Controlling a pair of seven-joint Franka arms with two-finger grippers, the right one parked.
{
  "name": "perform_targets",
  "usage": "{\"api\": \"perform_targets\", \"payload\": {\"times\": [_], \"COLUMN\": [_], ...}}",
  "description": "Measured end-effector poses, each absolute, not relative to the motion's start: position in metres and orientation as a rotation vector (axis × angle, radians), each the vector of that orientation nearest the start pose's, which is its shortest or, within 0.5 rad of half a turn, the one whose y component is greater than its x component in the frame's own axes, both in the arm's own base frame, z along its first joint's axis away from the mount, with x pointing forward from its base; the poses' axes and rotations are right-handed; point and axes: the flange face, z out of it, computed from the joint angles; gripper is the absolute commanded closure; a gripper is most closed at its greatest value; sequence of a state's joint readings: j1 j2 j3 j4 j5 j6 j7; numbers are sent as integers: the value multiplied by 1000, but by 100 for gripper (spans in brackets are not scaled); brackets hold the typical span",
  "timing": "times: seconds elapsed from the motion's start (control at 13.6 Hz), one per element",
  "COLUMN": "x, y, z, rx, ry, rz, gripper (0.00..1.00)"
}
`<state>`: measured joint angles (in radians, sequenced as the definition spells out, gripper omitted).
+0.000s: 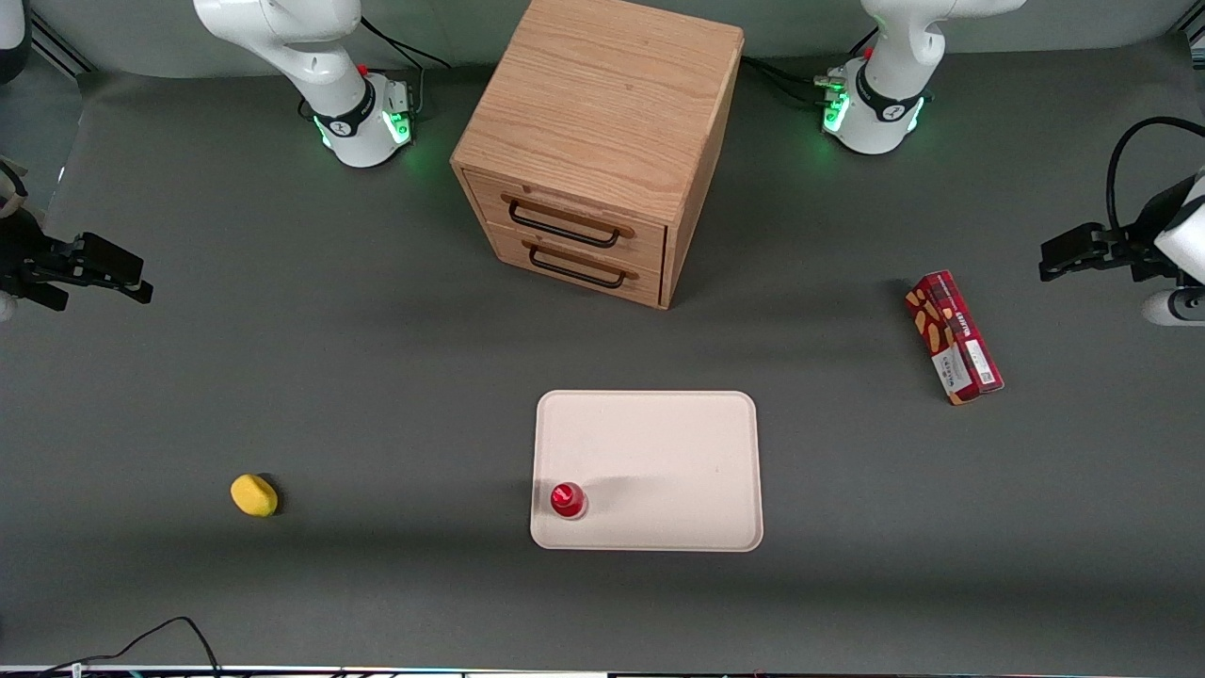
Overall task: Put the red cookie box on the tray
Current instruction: 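Move the left gripper down to the upright red tartan box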
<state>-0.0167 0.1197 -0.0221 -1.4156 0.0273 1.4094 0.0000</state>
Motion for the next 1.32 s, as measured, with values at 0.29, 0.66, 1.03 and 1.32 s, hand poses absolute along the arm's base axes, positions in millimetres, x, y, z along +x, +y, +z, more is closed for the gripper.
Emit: {"api": "perform_targets", "payload": {"times": [0.29,0.66,1.03,1.32], "x": [574,570,582,567], "y": [-11,-5,30,46], "z": [616,591,472,374], "rx": [-3106,-3054,-3047,-3067], "ry": [32,27,-49,-133], "rz": [199,322,342,250], "gripper": [0,0,0,0]}}
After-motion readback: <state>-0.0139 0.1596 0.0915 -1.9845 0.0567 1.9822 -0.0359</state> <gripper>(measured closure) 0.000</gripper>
